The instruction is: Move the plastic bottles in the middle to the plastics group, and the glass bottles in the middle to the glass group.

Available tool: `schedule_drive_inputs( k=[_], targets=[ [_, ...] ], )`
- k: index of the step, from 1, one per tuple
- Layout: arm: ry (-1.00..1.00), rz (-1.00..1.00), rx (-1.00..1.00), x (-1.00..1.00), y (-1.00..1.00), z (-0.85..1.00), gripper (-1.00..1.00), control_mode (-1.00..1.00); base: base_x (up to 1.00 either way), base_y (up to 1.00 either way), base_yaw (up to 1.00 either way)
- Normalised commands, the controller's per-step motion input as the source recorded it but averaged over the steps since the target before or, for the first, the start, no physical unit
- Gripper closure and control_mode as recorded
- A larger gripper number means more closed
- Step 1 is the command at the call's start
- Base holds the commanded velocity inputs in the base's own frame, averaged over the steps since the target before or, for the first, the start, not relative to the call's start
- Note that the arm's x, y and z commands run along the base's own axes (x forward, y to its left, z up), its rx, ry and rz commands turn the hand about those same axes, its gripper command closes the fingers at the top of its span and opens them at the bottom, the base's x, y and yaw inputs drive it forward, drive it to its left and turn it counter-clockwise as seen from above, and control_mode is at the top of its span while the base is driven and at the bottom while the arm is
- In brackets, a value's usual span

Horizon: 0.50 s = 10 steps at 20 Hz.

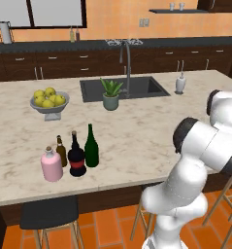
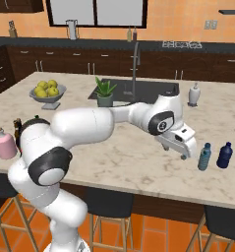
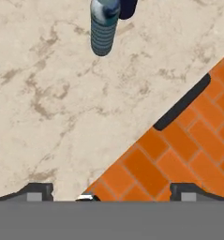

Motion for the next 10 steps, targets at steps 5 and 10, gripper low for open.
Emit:
schedule_drive_inputs(
  k=[5, 10],
  targets=[
    [0.26, 0.00, 0.04, -0.44, 0.65, 0.21, -1.00, -1.00, 0.00, 0.00, 0.00],
    [0.20, 0.00, 0.12, -0.53, 0.60, 0.32, -1.00, -1.00, 0.00, 0.00, 0.00]
  ],
)
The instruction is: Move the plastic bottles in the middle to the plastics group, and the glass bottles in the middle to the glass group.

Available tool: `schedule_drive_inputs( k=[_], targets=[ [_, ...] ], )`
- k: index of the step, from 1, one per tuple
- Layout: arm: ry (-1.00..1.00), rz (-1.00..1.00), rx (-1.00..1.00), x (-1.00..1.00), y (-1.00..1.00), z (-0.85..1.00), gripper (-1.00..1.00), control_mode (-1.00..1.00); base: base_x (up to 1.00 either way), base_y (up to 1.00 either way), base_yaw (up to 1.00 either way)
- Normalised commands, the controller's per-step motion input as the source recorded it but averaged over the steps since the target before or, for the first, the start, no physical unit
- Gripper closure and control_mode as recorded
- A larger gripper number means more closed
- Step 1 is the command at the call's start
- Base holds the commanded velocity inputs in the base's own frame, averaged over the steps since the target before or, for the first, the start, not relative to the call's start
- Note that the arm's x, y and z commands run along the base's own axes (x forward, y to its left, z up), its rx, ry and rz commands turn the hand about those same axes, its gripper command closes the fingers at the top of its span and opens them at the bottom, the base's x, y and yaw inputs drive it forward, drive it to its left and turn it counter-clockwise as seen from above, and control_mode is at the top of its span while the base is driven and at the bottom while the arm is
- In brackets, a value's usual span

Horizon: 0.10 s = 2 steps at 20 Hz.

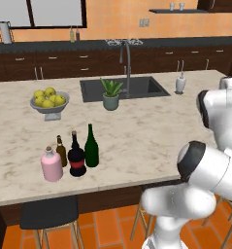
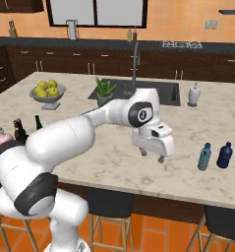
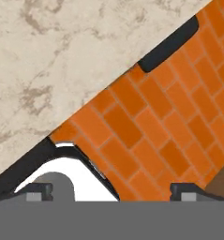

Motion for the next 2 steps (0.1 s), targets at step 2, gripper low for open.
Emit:
schedule_drive_inputs(
  k=[2],
  targets=[
    [0.19, 0.00, 0.18, -0.57, 0.52, 0.42, -1.00, -1.00, 0.00, 0.00, 0.00]
  ],
)
